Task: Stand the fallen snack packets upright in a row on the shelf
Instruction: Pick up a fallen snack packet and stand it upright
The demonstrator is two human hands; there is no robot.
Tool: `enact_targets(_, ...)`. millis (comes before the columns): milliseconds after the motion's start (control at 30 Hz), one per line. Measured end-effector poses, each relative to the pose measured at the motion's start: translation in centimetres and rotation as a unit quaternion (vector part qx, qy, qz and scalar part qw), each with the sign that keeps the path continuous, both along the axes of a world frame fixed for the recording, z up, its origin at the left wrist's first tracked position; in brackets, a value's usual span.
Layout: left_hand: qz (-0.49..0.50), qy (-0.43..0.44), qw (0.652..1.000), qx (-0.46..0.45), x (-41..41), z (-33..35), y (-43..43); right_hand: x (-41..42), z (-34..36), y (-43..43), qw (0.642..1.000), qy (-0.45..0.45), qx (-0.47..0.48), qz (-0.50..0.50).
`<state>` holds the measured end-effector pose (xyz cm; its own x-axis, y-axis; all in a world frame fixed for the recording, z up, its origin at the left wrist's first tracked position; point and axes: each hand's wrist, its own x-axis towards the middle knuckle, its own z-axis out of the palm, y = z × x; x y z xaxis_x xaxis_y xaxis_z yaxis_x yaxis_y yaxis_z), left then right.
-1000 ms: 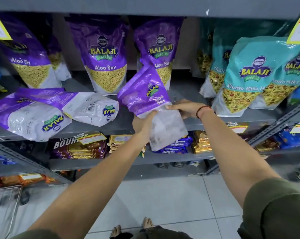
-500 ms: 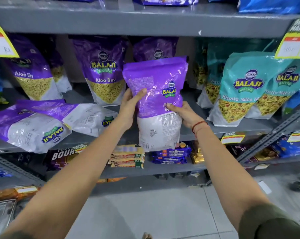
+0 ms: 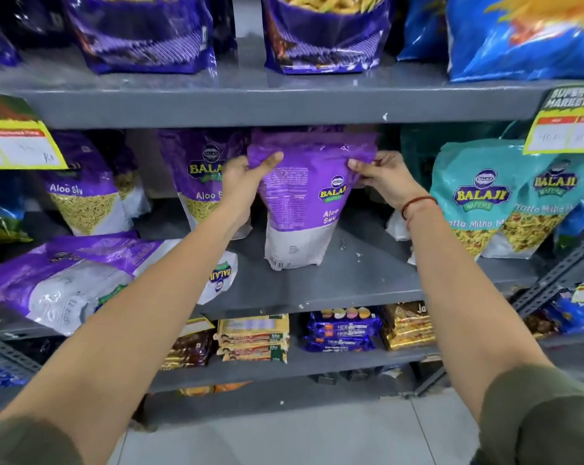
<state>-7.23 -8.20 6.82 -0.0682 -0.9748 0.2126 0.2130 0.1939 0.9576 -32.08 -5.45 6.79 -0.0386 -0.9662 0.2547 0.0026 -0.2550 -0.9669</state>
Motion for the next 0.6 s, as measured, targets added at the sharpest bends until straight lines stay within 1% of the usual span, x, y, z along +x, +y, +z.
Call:
enact_targets(100, 0.006, 0.010, 1.000, 0.002, 0.3, 0.4, -0.1, 0.1, -0.5, -0.3, 1.000, -0.026, -0.005, -0.009)
enact_targets(167, 0.054, 0.043, 0.997, 0.017, 0.6, 0.5, -0.4, 0.0, -0.8, -0.4, 0.997, -0.072, -0.015, -0.024)
enact_targets(200, 0.077, 0.068, 0.994, 0.030, 0.8, 0.5, -0.4, -0.1, -1.1, -0.5, 0.997, -0.077, -0.016, -0.027)
enact_targets(233, 0.086, 0.091, 0.991, 0.041, 0.9, 0.3, -0.2, 0.0, -1.6, -0.5, 0.998, -0.061, -0.009, -0.022)
enact_targets(300, 0.089, 0.099, 0.990, 0.036, 0.6, -1.6, 1.0, 0.6, -3.4, -0.3, 0.999, 0.018, 0.030, 0.010)
enact_targets(333, 0.117, 0.073, 0.990, 0.028, 0.3, -3.3, 2.3, 1.1, -4.6, -0.1, 0.996, 0.060, 0.056, 0.032)
enact_targets(367, 0.159, 0.029, 0.987, 0.015, -0.1, -5.5, 3.7, 1.6, -5.7, 0.1, 0.992, 0.091, 0.079, 0.044)
enact_targets(400, 0.202, -0.021, 0.979, 0.012, -0.5, -7.8, 5.2, 2.1, -6.7, 0.4, 0.989, 0.110, 0.092, 0.042)
enact_targets(433, 0.219, -0.065, 0.973, 0.019, -1.1, -10.0, 6.5, 2.6, -7.5, 0.6, 0.989, 0.116, 0.089, 0.025)
enact_targets(467, 0.208, -0.108, 0.971, 0.038, -1.9, -11.9, 7.8, 3.0, -7.9, 0.8, 0.990, 0.112, 0.080, -0.004)
enact_targets(533, 0.141, -0.176, 0.971, 0.083, -3.7, -14.7, 9.9, 3.7, -8.3, 1.6, 0.991, 0.102, 0.063, -0.066)
enact_targets(600, 0.077, -0.224, 0.967, 0.093, -5.2, -15.9, 11.2, 5.0, -8.4, 3.0, 0.979, 0.129, 0.042, -0.152)
